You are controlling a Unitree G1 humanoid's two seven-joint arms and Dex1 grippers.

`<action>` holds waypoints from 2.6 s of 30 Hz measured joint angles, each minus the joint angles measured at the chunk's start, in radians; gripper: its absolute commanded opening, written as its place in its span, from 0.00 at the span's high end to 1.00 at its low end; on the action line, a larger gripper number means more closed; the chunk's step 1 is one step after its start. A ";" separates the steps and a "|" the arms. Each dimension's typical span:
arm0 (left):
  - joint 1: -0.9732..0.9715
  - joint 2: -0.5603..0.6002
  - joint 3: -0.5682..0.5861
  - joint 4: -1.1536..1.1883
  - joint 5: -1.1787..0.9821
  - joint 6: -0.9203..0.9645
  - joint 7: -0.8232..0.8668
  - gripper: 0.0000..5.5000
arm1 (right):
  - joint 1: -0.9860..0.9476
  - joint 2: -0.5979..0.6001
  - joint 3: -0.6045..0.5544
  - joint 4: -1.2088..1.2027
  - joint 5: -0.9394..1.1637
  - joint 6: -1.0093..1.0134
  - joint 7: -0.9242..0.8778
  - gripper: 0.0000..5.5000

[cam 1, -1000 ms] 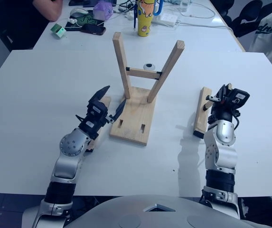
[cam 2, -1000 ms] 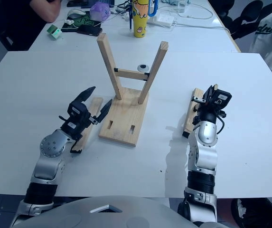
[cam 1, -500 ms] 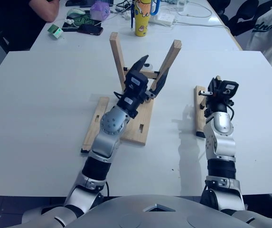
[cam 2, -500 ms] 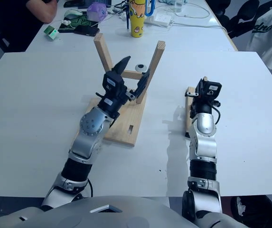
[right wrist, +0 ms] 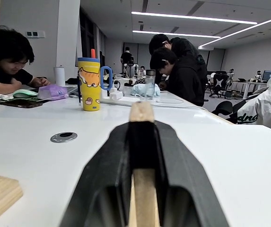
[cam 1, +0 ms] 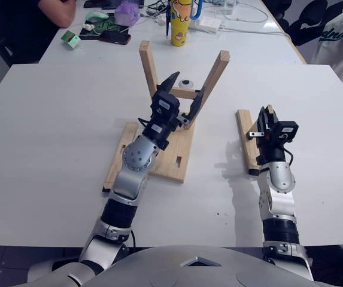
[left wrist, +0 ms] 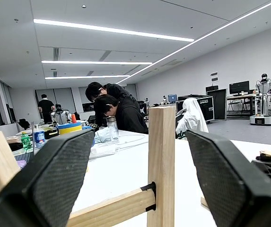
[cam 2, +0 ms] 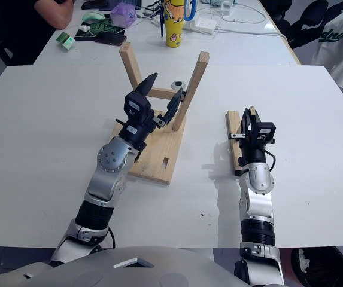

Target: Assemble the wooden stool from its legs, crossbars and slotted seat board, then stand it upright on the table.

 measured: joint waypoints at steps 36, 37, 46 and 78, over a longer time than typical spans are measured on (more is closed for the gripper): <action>0.034 0.005 0.003 0.003 0.024 -0.027 0.023 0.35 | -0.018 0.009 0.030 -0.187 0.030 0.347 0.003 0.78; 0.037 0.003 0.002 0.003 0.026 -0.028 0.026 0.35 | -0.023 0.002 0.030 -0.215 0.030 0.368 0.003 0.78; 0.056 -0.010 0.002 0.002 0.047 -0.037 0.063 0.35 | -0.196 -0.098 -0.021 -0.485 0.033 0.616 -0.034 0.87; 0.029 -0.014 -0.013 0.054 0.054 -0.064 0.109 0.35 | -0.347 -0.106 -0.038 -0.214 0.036 0.797 -0.063 1.00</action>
